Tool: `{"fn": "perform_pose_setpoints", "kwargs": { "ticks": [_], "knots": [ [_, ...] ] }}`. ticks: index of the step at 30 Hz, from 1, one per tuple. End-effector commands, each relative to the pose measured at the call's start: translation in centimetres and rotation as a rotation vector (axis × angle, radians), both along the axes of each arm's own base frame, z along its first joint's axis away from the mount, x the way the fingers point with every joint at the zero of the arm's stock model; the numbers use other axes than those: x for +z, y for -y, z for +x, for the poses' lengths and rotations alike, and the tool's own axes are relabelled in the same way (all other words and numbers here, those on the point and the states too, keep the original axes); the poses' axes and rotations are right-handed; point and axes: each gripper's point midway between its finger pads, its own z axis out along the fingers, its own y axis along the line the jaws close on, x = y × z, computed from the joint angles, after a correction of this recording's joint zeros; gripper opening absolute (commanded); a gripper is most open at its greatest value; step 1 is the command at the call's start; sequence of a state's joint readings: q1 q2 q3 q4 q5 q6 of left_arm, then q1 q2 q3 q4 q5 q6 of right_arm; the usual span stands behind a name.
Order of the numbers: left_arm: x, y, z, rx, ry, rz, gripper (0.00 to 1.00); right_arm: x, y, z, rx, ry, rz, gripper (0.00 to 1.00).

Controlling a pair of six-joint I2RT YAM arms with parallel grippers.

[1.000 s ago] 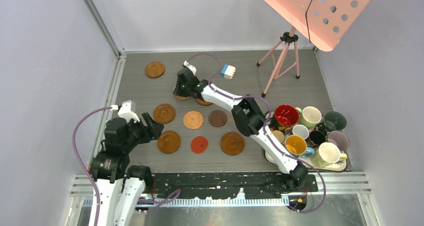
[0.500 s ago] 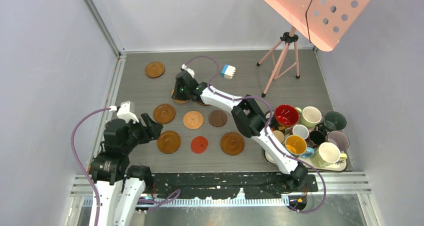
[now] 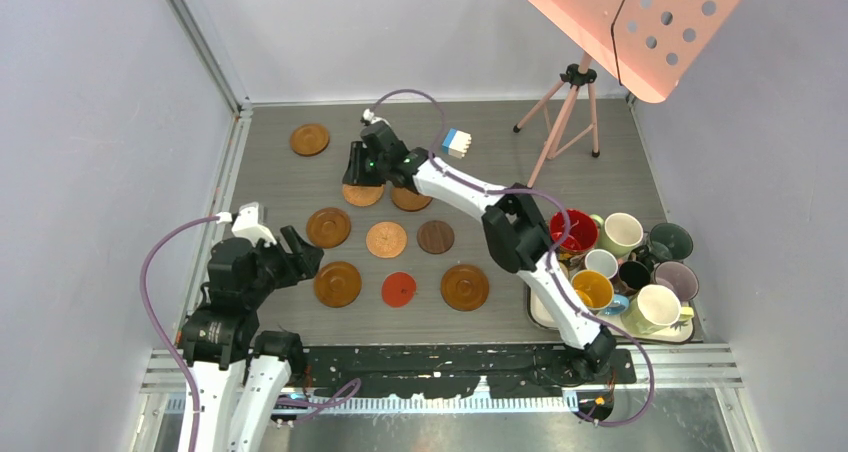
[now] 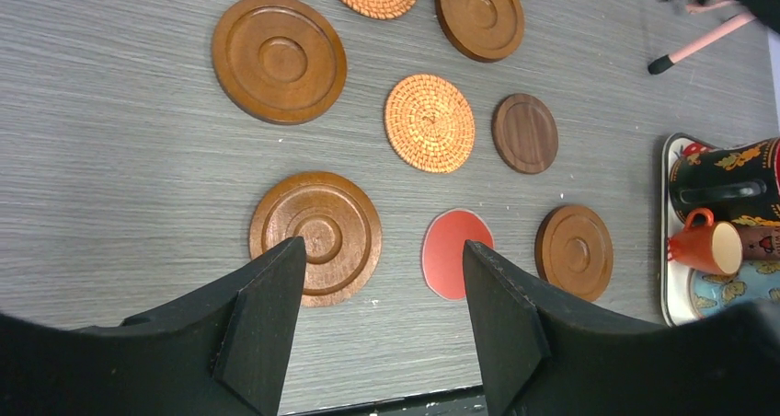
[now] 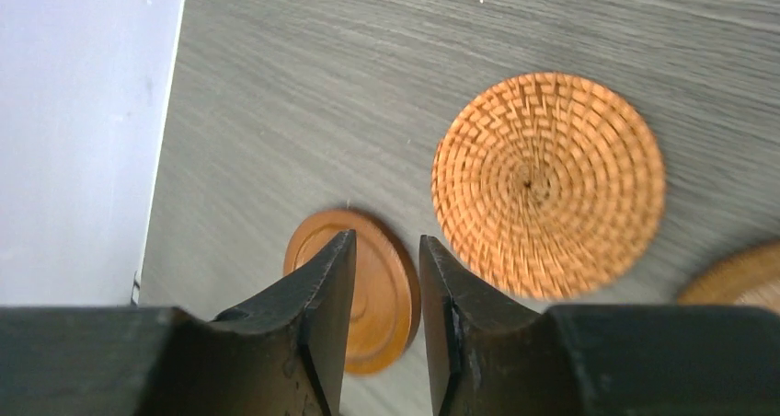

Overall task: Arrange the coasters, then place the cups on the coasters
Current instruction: Move the coaster to the center of the board.

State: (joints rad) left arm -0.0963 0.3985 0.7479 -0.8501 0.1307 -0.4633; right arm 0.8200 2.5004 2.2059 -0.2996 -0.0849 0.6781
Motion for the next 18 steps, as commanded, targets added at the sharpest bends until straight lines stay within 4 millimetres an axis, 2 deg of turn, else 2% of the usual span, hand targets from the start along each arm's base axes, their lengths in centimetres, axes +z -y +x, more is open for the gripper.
{"fn": "perform_pose_setpoints", "kwargs": {
  "ticks": [1,2,3,4,5,6,7,8,9,10,11,12,13,14,15,16,17,18],
  "knots": [
    [0.8,-0.8,0.5,0.044,0.023,0.018,0.66,13.3,2.2,-1.6,0.047,0.207,0.087,0.41],
    [0.7,-0.8,0.7,0.047,0.022,0.016,0.66,12.4,3.0,-2.0,0.059,0.217,0.051,0.45],
    [0.7,-0.8,0.8,0.053,0.023,0.009,0.66,13.4,4.1,-2.5,0.061,0.251,0.029,0.47],
    [0.6,-0.7,0.9,0.056,0.021,0.002,0.66,15.4,5.2,-2.7,0.043,0.289,0.027,0.53],
    [0.7,-0.6,1.1,0.058,0.026,-0.008,0.65,14.8,6.0,-3.1,0.048,0.298,-0.011,0.60],
    [0.9,-0.5,1.4,0.062,0.033,-0.020,0.65,16.5,7.4,-3.3,0.016,0.329,-0.025,0.63],
    [1.1,-0.5,1.7,0.073,0.038,-0.030,0.65,15.7,8.3,-3.6,0.017,0.330,-0.066,0.71],
    [1.3,-0.5,2.0,0.086,0.039,-0.043,0.65,17.3,9.6,-4.1,-0.004,0.352,-0.076,0.74],
    [1.8,-0.5,2.5,0.093,0.051,-0.057,0.65,16.6,10.5,-4.5,0.000,0.353,-0.111,0.82],
    [2.4,-0.4,2.9,0.101,0.061,-0.069,0.65,18.0,11.7,-5.0,-0.020,0.375,-0.118,0.86],
    [3.0,-0.4,3.5,0.113,0.068,-0.081,0.65,17.5,12.6,-5.3,-0.020,0.376,-0.149,0.93],
    [3.7,-0.5,4.1,0.126,0.076,-0.090,0.65,18.8,13.8,-5.8,-0.037,0.395,-0.156,0.95],
    [4.7,-0.6,4.7,0.140,0.093,-0.095,0.65,18.2,14.6,-6.3,-0.031,0.392,-0.191,0.98],
    [5.2,-0.8,5.5,0.158,0.099,-0.096,0.65,19.6,15.8,-6.8,-0.050,0.417,-0.191,0.99],
    [5.5,-0.9,6.4,0.177,0.090,-0.098,0.65,18.9,16.6,-7.3,-0.046,0.410,-0.222,0.97],
    [5.9,-1.2,7.3,0.199,0.092,-0.097,0.65,20.2,17.6,-7.8,-0.063,0.432,-0.216,0.96],
    [6.2,-1.6,8.4,0.229,0.091,-0.089,0.65,19.4,18.3,-8.3,-0.058,0.424,-0.240,0.95],
    [6.5,-1.8,9.4,0.248,0.093,-0.090,0.65,20.5,19.2,-8.9,-0.065,0.446,-0.230,0.95]
  ]
}}
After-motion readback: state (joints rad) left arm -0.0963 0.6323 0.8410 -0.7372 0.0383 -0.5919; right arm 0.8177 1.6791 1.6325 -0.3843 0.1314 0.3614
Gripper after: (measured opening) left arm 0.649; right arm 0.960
